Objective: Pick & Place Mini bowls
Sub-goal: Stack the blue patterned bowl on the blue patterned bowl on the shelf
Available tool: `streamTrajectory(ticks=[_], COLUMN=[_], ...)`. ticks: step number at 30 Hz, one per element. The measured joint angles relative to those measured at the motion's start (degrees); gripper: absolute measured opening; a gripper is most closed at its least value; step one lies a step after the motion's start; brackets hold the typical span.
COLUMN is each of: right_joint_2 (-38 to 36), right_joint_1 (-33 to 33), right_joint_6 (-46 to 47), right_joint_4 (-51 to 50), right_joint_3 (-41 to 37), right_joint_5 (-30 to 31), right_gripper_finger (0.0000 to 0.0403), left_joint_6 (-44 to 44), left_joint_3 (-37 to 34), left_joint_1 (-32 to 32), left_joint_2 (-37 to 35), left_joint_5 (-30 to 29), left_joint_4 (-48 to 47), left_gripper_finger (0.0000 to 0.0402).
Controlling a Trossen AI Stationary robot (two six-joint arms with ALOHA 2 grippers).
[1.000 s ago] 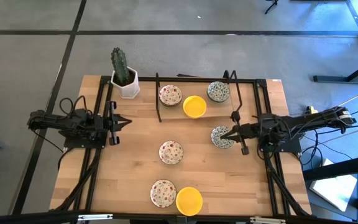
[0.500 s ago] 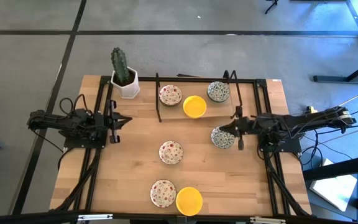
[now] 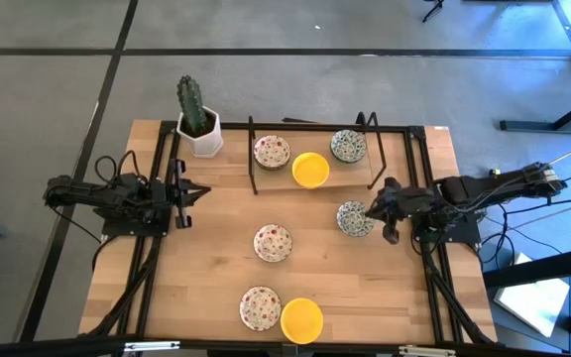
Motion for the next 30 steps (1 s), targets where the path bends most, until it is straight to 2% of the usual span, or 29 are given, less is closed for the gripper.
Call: streamTrajectory(ticks=[5,9,11,16,21,25,30], right_joint_2=[7.6,12.9,15.1,19.9,23.7,27.1,31.0], right_joint_1=[3.0,3.8,3.8,3.8,3.5,3.1,2.8], right_joint_6=[9.3,14.2,15.1,15.4,18.3,20.2,18.8], right_joint_4=[-13.5,-20.7,-22.0,-22.3,-23.2,-24.6,-24.8], right_joint_3=[7.2,12.8,14.9,18.0,18.3,18.3,18.3], right_joint_5=[1.0,8.4,9.2,5.8,3.2,-2.1,-0.4], right_gripper_finger=[0.0005,0.0005,0.0005,0.0009,0.0033,0.0064,0.0122], left_joint_6=[0.0,0.0,0.0,0.0,0.0,-0.2,-0.4], left_joint_3=[0.0,0.0,0.0,0.0,0.0,0.0,0.0], left_joint_1=[0.0,0.0,0.0,0.0,0.0,0.0,0.0], left_joint_2=[0.0,0.0,0.0,0.0,0.0,0.0,0.0], left_joint_5=[0.0,0.0,0.0,0.1,0.2,0.2,0.2], left_joint_4=[0.0,0.0,0.0,0.0,-0.1,-0.1,-0.1], left_gripper_finger=[0.0002,0.0005,0.0007,0.0005,0.0004,0.0007,0.0006])
